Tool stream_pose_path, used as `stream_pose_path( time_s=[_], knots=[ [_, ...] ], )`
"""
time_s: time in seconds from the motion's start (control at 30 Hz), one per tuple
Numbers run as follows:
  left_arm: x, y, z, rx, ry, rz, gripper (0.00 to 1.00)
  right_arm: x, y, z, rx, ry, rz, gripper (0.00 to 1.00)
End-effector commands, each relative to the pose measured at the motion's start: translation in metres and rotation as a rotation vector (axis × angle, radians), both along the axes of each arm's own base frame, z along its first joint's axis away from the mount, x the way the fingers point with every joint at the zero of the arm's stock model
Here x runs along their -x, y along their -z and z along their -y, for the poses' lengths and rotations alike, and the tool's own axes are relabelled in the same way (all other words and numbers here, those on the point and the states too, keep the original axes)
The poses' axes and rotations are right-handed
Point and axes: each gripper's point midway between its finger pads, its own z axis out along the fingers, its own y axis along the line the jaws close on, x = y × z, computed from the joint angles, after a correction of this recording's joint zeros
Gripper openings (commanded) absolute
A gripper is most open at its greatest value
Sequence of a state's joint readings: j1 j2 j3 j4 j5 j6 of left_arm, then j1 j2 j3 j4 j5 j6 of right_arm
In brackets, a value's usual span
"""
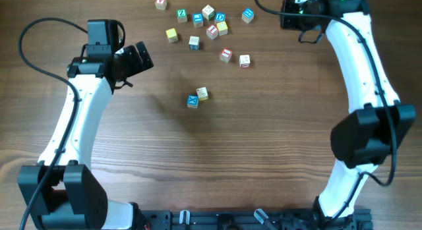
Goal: Form a circle
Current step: 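Raise the right arm and reach toward the block cluster, then grasp the green N block from the cluster with the right gripper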
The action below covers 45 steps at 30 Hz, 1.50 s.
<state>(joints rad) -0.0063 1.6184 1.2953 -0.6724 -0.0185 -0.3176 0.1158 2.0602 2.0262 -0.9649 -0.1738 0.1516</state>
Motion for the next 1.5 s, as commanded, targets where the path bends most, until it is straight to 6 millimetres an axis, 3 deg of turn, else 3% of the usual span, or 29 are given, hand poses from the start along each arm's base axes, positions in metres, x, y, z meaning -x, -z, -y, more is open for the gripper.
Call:
stream_pose_path(
  time_s=[0.0,0.2,0.37,0.43,0.57,0.67,0.87,1.1,1.2,1.47],
  knots=[
    [-0.001,0.001,-0.003,-0.003,-0.017,0.0,1.0,-0.011,0.029,0.003,0.031,-0.006,-0.026,0.06],
    [-0.001,0.001,-0.003,-0.003,-0.017,0.0,1.0,-0.024,0.062,0.001,0.032,-0.007,-0.04,0.09],
    [-0.001,0.001,-0.003,-0.003,-0.017,0.0,1.0,-0.023,0.092,-0.003,0.035,-0.016,-0.1,0.12],
    [-0.001,0.001,-0.003,-0.003,-0.017,0.0,1.0,-0.02,0.11,-0.012,0.041,-0.034,-0.136,0.19],
    [-0.001,0.001,-0.003,-0.003,-0.017,0.0,1.0,-0.011,0.148,-0.045,0.056,-0.097,-0.2,0.41],
    [-0.001,0.001,-0.003,-0.003,-0.017,0.0,1.0,-0.003,0.163,-0.064,0.066,-0.134,-0.229,0.48],
    [-0.001,0.001,-0.003,-0.003,-0.017,0.0,1.0,0.009,0.175,-0.091,0.086,-0.186,-0.25,0.49],
    [-0.001,0.001,-0.003,-0.003,-0.017,0.0,1.0,0.015,0.18,-0.082,0.173,-0.165,-0.27,0.48],
    [-0.001,0.001,-0.003,-0.003,-0.017,0.0,1.0,0.023,0.182,-0.08,0.181,-0.166,-0.303,0.4],
    [-0.001,0.001,-0.003,-0.003,-0.017,0.0,1.0,0.031,0.182,-0.089,0.126,-0.182,-0.339,0.41]
  ],
)
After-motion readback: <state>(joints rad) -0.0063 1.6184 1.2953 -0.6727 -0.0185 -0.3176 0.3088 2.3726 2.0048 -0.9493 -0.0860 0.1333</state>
